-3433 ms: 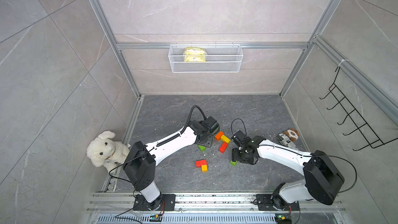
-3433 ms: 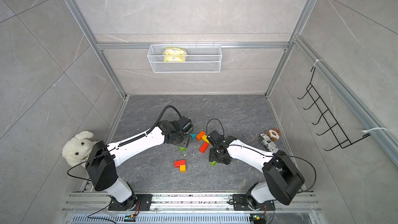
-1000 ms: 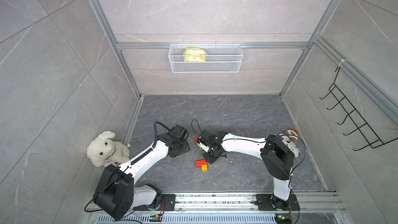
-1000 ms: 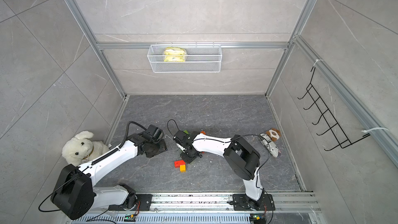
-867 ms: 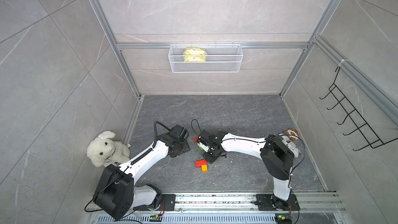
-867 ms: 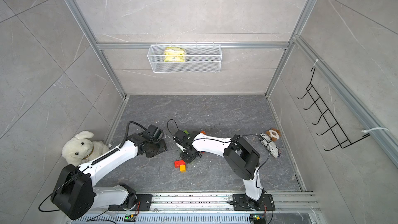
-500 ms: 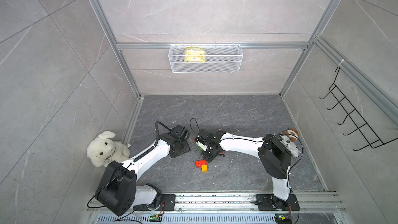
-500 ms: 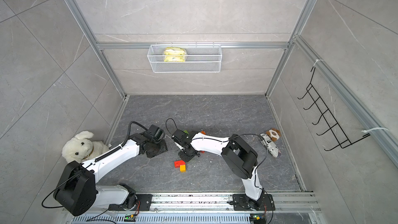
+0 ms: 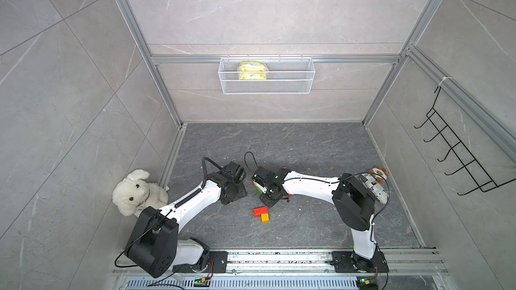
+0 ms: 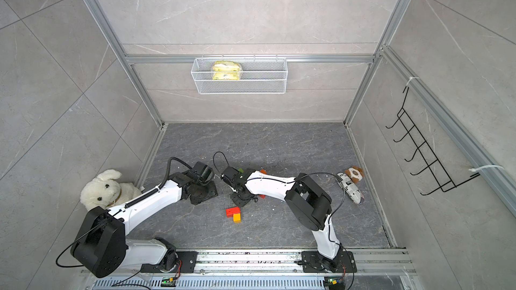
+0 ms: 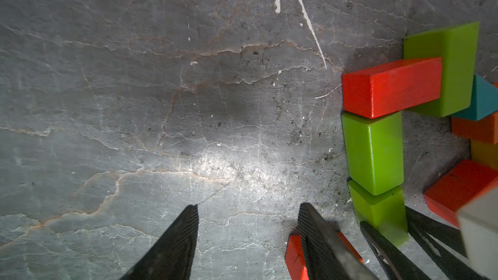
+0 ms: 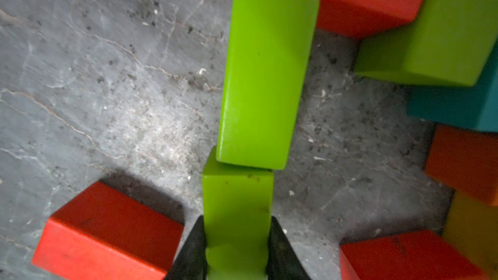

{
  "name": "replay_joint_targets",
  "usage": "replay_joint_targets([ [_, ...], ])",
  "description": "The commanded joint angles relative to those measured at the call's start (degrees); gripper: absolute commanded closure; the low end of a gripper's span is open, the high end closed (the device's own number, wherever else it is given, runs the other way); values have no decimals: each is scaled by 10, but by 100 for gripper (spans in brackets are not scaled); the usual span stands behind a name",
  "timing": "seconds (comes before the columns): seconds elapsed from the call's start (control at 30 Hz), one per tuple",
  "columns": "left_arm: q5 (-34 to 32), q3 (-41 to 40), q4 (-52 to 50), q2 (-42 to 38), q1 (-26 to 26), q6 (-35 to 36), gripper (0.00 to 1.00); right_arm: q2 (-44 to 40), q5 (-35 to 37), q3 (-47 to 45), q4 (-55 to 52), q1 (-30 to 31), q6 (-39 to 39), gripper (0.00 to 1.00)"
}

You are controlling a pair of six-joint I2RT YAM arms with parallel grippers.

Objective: Assemble a heart with building blocks
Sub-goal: Assemble the building block at the center of the board.

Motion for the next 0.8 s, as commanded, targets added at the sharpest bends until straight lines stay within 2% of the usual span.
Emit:
replay_joint_targets([
  [0.0,8,5,5,3,3,4,37,15,15,-5,3,-3,4,86],
  [0.37,14,1,12,8,3,3,37,2,13,-15,10,-5,13,63],
  [0.77,18,-3,16,8,3,4,37,-4,13,-16,12,-7,13,61],
])
